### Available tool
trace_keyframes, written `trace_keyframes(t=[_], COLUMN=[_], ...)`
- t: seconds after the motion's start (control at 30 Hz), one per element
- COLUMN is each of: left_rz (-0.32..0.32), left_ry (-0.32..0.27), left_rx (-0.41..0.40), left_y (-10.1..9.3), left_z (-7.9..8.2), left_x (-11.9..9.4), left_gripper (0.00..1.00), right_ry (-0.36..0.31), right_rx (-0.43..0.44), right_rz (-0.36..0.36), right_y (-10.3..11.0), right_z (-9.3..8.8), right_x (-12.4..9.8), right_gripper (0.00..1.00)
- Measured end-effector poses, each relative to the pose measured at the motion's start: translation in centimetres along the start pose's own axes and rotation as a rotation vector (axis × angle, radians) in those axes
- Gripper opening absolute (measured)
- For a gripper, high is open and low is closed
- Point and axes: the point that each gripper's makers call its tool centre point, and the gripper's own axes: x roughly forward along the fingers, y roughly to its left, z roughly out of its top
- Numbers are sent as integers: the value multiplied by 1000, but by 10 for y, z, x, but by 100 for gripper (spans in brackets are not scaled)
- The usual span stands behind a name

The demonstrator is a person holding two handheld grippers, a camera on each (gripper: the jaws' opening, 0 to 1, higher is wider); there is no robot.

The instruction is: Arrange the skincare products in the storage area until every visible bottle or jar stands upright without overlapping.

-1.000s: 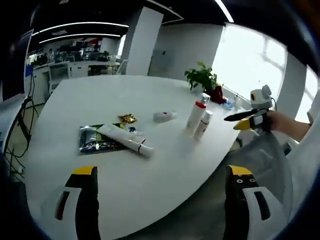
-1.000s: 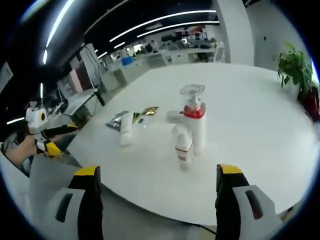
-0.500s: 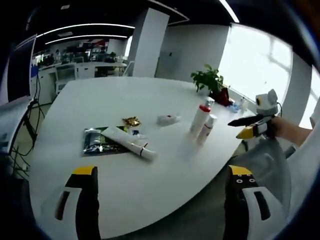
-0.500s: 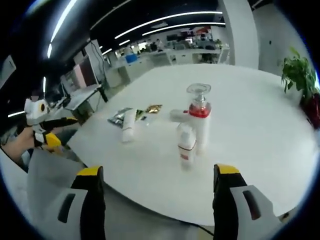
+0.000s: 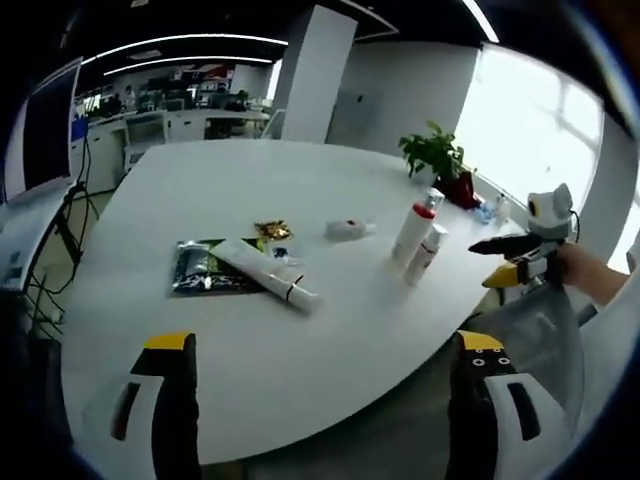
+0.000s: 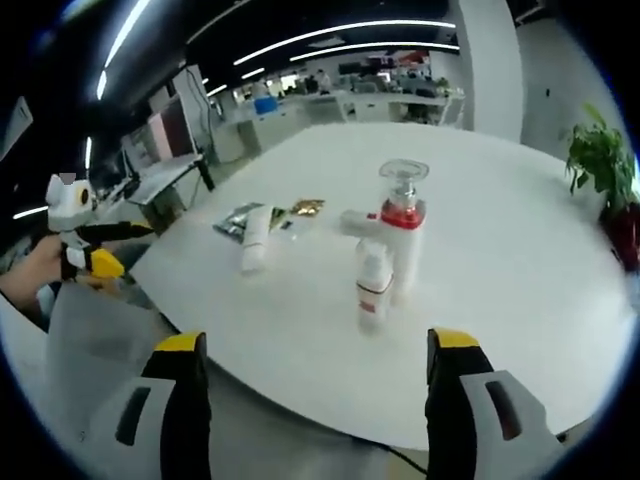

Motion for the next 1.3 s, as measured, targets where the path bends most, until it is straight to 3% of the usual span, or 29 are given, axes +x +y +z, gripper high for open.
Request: trace_keyframes(t=[0.13, 0.3, 0.47, 0.63, 1.0, 1.3], left_rz=[40, 62, 94, 143, 208, 238], left_ry=[48, 105, 118, 192, 280, 377], left_rx=[-80, -98, -150, -210, -229, -244], left_y=[7, 10, 14, 15, 27, 29], left_z=[-1, 2, 10, 6, 14, 8], left_x=[10, 28, 44, 54, 92, 117], left_gripper=[96, 95, 94, 92, 88, 86], right_ry=[-2, 3, 11, 16, 12, 20], right_rx=[-12, -30, -28, -33, -13, 47], right_rz=[0, -5, 2, 14, 13, 8], right_y=[1, 1, 2, 4, 1, -3], right_z=[0, 0, -1, -2, -1, -4], right_x=[0, -1, 0, 2, 1, 1], right_gripper=[89, 89, 89, 89, 87, 87])
